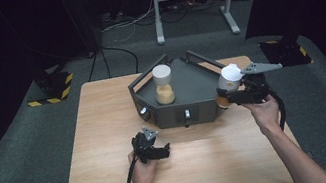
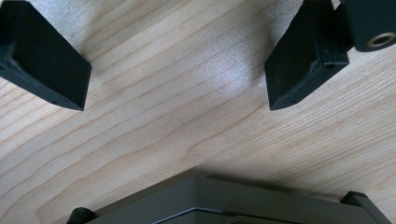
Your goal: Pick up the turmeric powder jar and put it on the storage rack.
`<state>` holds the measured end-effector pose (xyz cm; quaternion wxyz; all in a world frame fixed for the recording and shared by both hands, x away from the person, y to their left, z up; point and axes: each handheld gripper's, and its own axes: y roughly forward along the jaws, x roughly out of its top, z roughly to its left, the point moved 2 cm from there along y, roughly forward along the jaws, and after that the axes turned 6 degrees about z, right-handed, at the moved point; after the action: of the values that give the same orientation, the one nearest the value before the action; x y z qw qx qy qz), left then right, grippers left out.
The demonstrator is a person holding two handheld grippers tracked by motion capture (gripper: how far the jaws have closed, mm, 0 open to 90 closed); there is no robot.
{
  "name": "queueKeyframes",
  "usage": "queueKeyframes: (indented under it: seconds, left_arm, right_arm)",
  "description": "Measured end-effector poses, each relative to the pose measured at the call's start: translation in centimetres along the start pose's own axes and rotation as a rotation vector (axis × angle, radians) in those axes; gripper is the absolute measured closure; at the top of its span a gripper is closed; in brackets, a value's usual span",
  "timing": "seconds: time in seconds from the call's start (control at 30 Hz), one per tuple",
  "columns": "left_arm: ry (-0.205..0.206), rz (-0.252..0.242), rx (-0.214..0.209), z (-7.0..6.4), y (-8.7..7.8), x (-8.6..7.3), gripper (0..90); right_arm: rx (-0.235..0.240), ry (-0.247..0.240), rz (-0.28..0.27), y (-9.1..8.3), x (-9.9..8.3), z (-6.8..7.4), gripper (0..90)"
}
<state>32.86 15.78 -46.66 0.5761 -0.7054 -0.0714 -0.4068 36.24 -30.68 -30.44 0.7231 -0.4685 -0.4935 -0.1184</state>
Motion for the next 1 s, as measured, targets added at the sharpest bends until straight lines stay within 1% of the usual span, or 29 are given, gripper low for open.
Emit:
queueKeyframes:
  seconds: [0.2,0.33,0.5,0.73,1.0]
  left_arm:
    - [0.000,0.000,0.000,0.0,0.0,0.0,6.9]
    - [0.000,0.000,0.000,0.0,0.0,0.0,6.9]
    - [0.001,0.000,0.000,0.0,0.0,0.0,6.9]
    - [0.000,0.000,0.000,0.0,0.0,0.0,6.9]
    - [0.001,0.001,0.000,0.0,0.0,0.0,6.9]
  right_arm:
    - [0.003,0.004,-0.002,0.3,0.9,0.0,30.6]
    - [-0.001,-0.003,0.003,0.6,1.8,0.1,30.7]
    - [-0.006,-0.008,0.005,0.8,2.6,0.3,30.6]
    - [-0.021,-0.010,0.017,1.7,3.7,0.7,30.6]
    - [-0.037,-0.009,0.039,3.2,5.1,1.1,30.6]
